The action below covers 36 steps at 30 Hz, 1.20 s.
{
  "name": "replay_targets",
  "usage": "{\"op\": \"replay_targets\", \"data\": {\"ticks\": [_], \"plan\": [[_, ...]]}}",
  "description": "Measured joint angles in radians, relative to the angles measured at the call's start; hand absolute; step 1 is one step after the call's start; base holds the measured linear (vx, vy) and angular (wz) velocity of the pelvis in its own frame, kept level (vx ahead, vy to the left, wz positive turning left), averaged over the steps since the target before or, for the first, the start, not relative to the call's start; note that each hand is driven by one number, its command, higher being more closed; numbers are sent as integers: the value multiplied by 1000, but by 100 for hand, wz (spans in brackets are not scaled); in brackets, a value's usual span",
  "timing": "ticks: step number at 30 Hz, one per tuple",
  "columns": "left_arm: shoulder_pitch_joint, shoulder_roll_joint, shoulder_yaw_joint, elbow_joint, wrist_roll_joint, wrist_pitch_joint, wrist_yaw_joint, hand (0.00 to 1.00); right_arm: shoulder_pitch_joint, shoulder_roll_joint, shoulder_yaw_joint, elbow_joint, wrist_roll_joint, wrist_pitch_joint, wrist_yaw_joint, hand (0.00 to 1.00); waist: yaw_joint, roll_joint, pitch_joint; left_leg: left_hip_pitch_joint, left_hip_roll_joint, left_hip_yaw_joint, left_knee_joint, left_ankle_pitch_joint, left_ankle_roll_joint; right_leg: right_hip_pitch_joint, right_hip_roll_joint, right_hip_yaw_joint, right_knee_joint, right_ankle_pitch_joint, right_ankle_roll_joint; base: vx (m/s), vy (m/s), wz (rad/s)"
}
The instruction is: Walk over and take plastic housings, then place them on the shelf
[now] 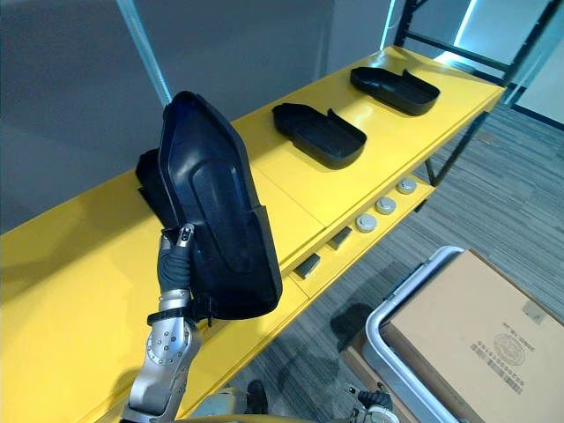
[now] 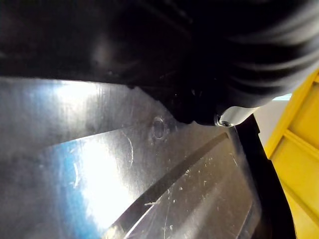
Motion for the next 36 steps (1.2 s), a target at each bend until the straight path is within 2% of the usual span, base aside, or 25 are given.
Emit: {"op": "replay_targets", "data": {"ticks": [2, 4, 5, 6, 7, 8, 9, 10, 11, 12, 14, 19, 22, 25, 27, 28, 29, 30, 31, 32, 33, 34, 35, 36], "plan": [[4, -4, 0, 0, 2, 0, 6, 100, 8, 18, 8, -29, 20, -4, 0, 0, -7, -19, 13, 25, -24, -70, -4, 1, 2, -73, 89, 187, 77, -25, 21, -8, -94, 88], [11, -8, -10, 0, 2, 0, 15, 100, 25, 26, 28, -76, 36, -7, 0, 0, -17, -10, 20, 29, -27, -130, 13, 0, 1, -132, 146, 289, 136, -30, 29, 4, -148, 108], [17, -9, -21, -1, 3, -1, 18, 100, 39, 27, 48, -100, 38, -8, -1, 0, -19, -16, 18, 22, -29, -158, 26, -3, -4, -144, 167, 345, 135, -35, 45, -2, -164, 121], [23, -9, -24, -3, 5, -1, 17, 100, 48, 28, 53, -111, 39, -8, -1, 0, -20, -26, 17, 19, -35, -169, 35, -5, -7, -142, 166, 361, 115, -32, 49, 20, -212, 132], [34, -10, -25, -11, 12, -2, 17, 100, 60, 38, 60, -117, 43, -8, 0, 0, -18, -60, 16, 15, -57, -186, 52, -8, -12, -134, 131, 347, 88, -6, 72, 86, -258, 129], [57, -23, -26, -12, 13, -2, 17, 100, 64, 47, 58, -118, 44, -6, -1, 0, -17, -77, 7, 10, -48, -191, 75, -4, -27, -135, 123, 303, 85, 0, 59, 142, -270, 118], [66, -33, -29, -15, 15, -2, 15, 100, 66, 42, 57, -118, 44, -6, -2, 0, -12, -62, 3, -8, -28, -192, 93, -7, -38, -134, 129, 281, 78, 3, 56, 142, -251, 82], [81, -50, -28, -16, 15, -2, 15, 100, 64, 32, 61, -118, 44, -6, -1, 0, 6, -31, 0, -32, 0, -192, 109, -19, -56, -127, 148, 249, 54, 10, 47, 117, -181, 46], [93, -56, -23, -16, 14, -2, 10, 100, 66, 21, 69, -117, 43, -4, 0, 0, 18, -19, 1, -29, 20, -191, 100, -20, -59, -107, 161, 231, 22, 25, 47, 122, -199, 40], [97, -55, -20, -16, 14, -2, 7, 100, 67, 20, 79, -118, 43, -4, 0, 0, 15, -18, 0, -26, 31, -189, 96, -20, -60, -93, 166, 216, 4, 30, 44, 121, -146, 35], [102, -55, -19, -16, 11, -2, -12, 100, 70, 27, 85, -118, 43, -3, -1, 0, 16, -19, -7, -7, 57, -191, 83, -17, -82, -43, 187, 189, -50, 47, 23, 152, -134, 23], [115, -57, -20, -16, 6, -1, -30, 100, 82, 54, 84, -119, 43, -6, -2, 0, 14, -53, -28, 8, 67, -191, 62, -9, -93, 4, 198, 172, -115, 64, 13, 167, -70, 7], [116, -64, -20, -17, 7, -1, -30, 100, 84, 59, 84, -118, 43, -6, -3, 0, 17, -55, -29, 6, 54, -201, 55, -6, -97, 36, 189, 140, -135, 64, 13, 98, -1, 34], [110, -62, -22, -22, 7, -1, -25, 100, 84, 60, 84, -117, 44, -10, -3, 0, 16, -58, -26, -27, 39, -193, 54, 37, -103, 34, 162, 71, -134, 64, 13, 5, 5, 64], [103, -61, -20, -29, 7, -1, -23, 100, 82, 53, 83, -118, 44, -10, -10, 0, 17, -54, -16, -61, 93, -68, 89, 4, -57, 21, 153, 34, -120, 65, 11, -47, 44, 51], [91, -59, -17, -30, 7, 0, -19, 100, 76, 49, 84, -118, 44, -10, -20, 0, 15, -46, -7, -86, 155, 1, 181, -21, -32, 17, 140, 13, -96, 62, 5, -60, 109, 36], [84, -58, -9, -35, 7, 2, -19, 100, 76, 50, 85, -122, 44, -6, -23, 0, 13, -58, 3, -98, 213, 37, 280, -43, -42, 17, 113, 4, -73, 60, 3, -76, 177, 30], [84, -59, -9, -40, 7, 2, -15, 100, 80, 51, 85, -127, 44, -4, -23, 0, 12, -67, 7, -96, 241, 40, 312, -44, -44, 18, 96, 3, -62, 60, 3, -92, 258, 16], [82, -63, -13, -47, 7, -1, -3, 100, 100, 50, 84, -144, 44, -4, -23, 0, 11, -78, 5, -85, 294, 32, 330, -41, -47, 12, 65, 1, -51, 58, 8, -74, 327, 2], [77, -63, -17, -48, 6, -4, 4, 100, 113, 46, 81, -152, 43, -5, -23, 0, 12, -74, -15, -70, 341, 20, 304, -39, -51, 0, 35, 3, -52, 54, 37, -35, 325, 0], [72, -63, -20, -49, 5, -5, 5, 100, 113, 43, 76, -154, 43, -5, -23, 0, 9, -66, -20, -61, 362, 10, 283, -34, -59, -2, 25, 4, -52, 55, 56, 17, 415, 1], [63, -66, -25, -49, 2, -5, 3, 100, 110, 35, 62, -157, 43, -2, -22, 0, 5, -39, -33, -42, 391, -32, 222, -15, -86, -16, 7, 3, -41, 63, 84, 27, 495, 10], [57, -66, -30, -49, 0, -5, 3, 100, 110, 34, 51, -157, 43, -2, -24, 0, 1, -29, -37, -27, 397, -51, 175, 14, -110, -24, -4, 3, -32, 68, 101, 18, 533, 30], [49, -65, -43, -49, -1, -7, 5, 100, 110, 32, 35, -155, 42, -1, -25, 0, -7, -11, -53, -21, 394, -87, 104, 84, -166, -34, -22, -3, -32, 77, 141, 3, 565, 53]]}}
